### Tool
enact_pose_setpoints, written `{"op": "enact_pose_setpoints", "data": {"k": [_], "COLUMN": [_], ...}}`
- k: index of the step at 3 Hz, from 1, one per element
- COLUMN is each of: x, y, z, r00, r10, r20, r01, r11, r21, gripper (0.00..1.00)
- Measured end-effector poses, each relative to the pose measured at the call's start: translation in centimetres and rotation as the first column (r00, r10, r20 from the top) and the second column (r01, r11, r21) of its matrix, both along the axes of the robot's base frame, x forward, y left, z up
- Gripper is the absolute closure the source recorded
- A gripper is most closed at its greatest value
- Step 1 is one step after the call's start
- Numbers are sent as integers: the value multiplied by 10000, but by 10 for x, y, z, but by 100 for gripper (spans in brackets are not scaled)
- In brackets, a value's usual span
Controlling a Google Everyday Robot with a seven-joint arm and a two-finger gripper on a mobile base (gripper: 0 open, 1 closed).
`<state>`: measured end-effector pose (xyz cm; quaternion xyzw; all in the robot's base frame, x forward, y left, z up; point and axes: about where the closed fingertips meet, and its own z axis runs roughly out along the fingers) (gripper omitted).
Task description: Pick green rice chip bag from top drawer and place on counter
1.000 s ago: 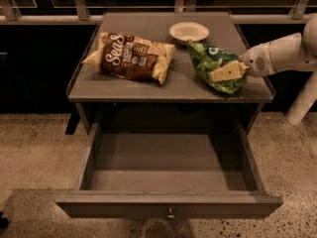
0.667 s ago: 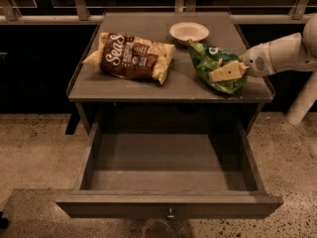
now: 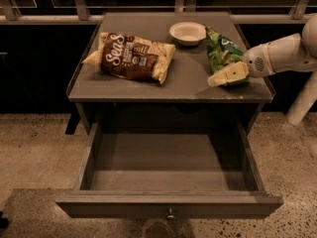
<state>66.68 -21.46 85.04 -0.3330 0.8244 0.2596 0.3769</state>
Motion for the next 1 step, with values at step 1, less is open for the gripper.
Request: {"op": "enact_pose_setpoints", "data": {"k": [1], "x": [0], "y": [0], "z": [0], "r00": [10000], "r10": [0], "r20": [0], "r01": [0], "r11": [10000], "r21": [0], "gripper": [0]}}
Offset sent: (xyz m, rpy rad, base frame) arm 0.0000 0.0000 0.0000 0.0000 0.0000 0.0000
